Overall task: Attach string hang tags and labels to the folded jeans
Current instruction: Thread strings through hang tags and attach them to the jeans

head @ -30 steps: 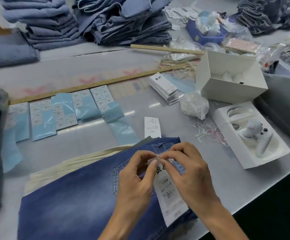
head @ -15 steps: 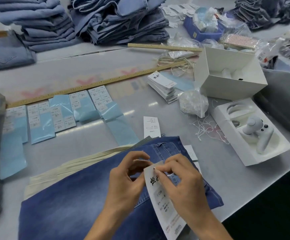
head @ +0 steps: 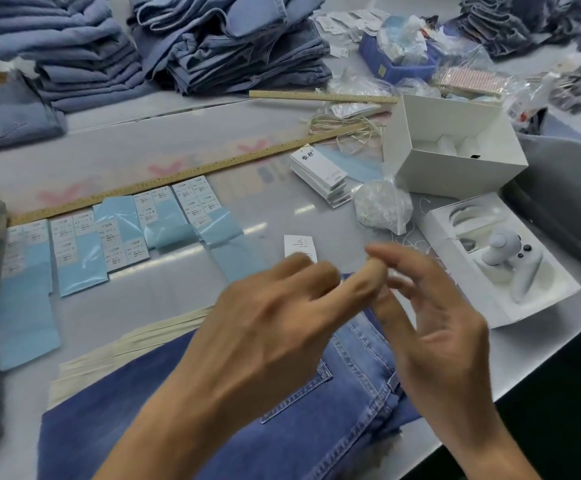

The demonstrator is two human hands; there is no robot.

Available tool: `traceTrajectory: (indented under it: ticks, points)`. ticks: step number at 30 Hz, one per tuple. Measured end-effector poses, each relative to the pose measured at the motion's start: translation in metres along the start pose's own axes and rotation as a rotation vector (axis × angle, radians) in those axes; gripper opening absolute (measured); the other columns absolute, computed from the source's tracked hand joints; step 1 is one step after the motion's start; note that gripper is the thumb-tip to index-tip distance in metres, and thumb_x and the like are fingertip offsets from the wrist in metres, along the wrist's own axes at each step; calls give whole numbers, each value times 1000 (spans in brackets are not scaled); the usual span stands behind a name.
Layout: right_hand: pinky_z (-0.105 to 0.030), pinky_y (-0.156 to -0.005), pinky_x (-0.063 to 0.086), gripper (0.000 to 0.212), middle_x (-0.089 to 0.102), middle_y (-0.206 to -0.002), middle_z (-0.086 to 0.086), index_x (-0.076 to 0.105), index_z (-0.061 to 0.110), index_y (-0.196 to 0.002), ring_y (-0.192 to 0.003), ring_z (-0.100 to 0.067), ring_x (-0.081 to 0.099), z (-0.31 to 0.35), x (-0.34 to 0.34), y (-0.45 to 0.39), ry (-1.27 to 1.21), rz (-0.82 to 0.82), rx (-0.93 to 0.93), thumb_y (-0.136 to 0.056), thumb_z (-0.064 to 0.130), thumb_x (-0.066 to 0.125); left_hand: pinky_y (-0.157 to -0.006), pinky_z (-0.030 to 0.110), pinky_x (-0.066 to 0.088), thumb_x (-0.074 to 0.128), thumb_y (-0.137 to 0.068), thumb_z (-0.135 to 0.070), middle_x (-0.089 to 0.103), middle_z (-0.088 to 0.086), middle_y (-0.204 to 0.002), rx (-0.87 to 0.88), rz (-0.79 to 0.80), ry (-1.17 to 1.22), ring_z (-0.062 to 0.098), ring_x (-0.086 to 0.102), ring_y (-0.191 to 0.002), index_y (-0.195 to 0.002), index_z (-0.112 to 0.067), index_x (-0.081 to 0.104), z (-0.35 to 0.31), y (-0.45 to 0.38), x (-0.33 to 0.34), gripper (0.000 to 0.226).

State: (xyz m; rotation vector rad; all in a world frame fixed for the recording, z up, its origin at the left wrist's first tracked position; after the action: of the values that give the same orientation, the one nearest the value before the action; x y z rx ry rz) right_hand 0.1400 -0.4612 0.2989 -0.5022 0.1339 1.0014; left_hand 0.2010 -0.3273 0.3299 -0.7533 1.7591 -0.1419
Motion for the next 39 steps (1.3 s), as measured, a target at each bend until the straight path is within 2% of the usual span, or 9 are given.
traceTrajectory:
  ticks: [9,12,14,18,23,28,31,35,39]
  points:
    - [-21,-102,46,39,66,-125,9,58,16,-132,-120,-6,61,16,-4,-14,354,6,-243,-97,33,62,-56,42,53,65,-93,-4,68,-5,-94,42,-40,119,21,57,-79,-139,-27,46,6,-41,-4,55]
    - [-36,-95,52,32,68,-113,2,64,15,-122,-108,-17,64,-8,-3,-16,529,-15,-233,-95,33,65,-59,44,53,59,-96,-7,68,-2,-97,-11,83,76,22,57,-85,-141,-26,47,17,-44,34,51]
    - [-28,-91,51,35,70,-108,-1,66,15,-120,-102,-18,63,-35,-1,-14,589,12,-123,-89,33,67,-64,45,53,53,-97,-11,64,-2,-100,-56,214,38,22,54,-91,-146,-28,43,23,-42,65,52]
    - [1,-83,37,24,70,-101,10,70,18,-113,-91,0,61,-66,-8,-8,497,-15,-16,-90,25,69,-54,40,52,59,-92,-9,64,0,-94,-30,142,94,23,55,-84,-140,-26,44,19,-44,84,53]
    - [-7,-76,48,13,73,-90,21,73,26,-101,-86,-1,70,-89,-7,-6,261,-18,118,-91,33,67,-57,38,52,62,-92,-9,65,0,-91,-87,57,187,22,57,-80,-131,-29,43,36,-41,104,49]
    - [-13,-65,45,7,66,-77,14,71,23,-88,-70,-6,62,-127,4,-12,332,-41,207,-90,18,74,-86,39,51,55,-102,-35,68,3,-117,-452,314,134,25,58,-110,-132,-22,59,115,-25,167,33]
    - [-23,-62,46,12,64,-67,15,71,23,-78,-62,-4,56,-165,19,-12,286,-15,404,-88,18,75,-72,32,51,67,-91,-45,73,5,-93,-660,531,216,24,64,-91,-96,-16,75,148,-6,206,31]
    - [-29,-67,55,11,71,-73,17,74,26,-76,-71,-1,66,-194,35,-7,261,-15,535,-85,21,75,-59,23,43,77,-83,-35,70,-5,-73,-851,505,500,11,62,-73,-72,-20,73,159,5,225,19]
    - [-27,-67,53,8,71,-72,18,75,24,-75,-72,0,66,-203,45,-2,287,-48,578,-83,22,76,-52,22,43,75,-80,-16,71,0,-69,-975,328,749,11,58,-61,-74,-14,73,162,7,219,7]
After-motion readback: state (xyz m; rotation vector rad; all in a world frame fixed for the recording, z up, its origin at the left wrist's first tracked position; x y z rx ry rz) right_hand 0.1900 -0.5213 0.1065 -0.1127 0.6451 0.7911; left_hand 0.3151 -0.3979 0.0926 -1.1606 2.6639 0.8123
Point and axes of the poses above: each hand's wrist, its own y-axis away from the middle knuckle, its own x-axis out of the palm, z = x × y, the point moved 8 cm from there along -y, towards the middle knuckle
